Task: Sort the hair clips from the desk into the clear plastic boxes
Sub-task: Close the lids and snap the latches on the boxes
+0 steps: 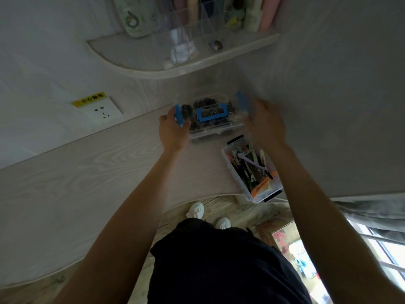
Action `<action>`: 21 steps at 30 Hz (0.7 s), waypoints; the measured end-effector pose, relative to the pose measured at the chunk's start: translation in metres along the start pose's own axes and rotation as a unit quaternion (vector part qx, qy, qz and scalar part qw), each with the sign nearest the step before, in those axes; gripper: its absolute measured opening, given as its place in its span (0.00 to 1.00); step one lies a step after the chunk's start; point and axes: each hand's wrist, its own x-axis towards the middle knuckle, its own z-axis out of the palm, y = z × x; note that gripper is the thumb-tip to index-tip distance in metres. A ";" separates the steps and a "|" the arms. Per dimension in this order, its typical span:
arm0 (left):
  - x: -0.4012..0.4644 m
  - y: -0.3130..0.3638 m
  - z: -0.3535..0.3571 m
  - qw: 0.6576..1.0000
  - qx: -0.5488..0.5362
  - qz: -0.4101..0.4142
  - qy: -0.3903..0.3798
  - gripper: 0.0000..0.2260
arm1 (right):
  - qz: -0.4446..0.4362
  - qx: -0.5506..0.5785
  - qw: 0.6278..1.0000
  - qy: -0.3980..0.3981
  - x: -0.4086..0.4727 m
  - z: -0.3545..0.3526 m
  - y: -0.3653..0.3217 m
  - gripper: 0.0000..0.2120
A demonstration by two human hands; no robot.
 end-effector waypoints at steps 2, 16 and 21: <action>-0.007 0.008 0.002 0.999 0.019 0.017 0.020 0.25 | -0.010 -0.050 0.995 0.085 -0.043 -0.016 0.011 0.19; -0.076 0.006 0.048 0.946 -0.034 0.136 -0.291 0.17 | 0.112 -0.070 0.983 0.126 -0.125 -0.027 0.018 0.06; -0.076 0.015 0.041 0.936 -0.202 -0.035 -0.287 0.12 | -0.020 -0.138 0.987 0.086 -0.146 0.007 -0.009 0.05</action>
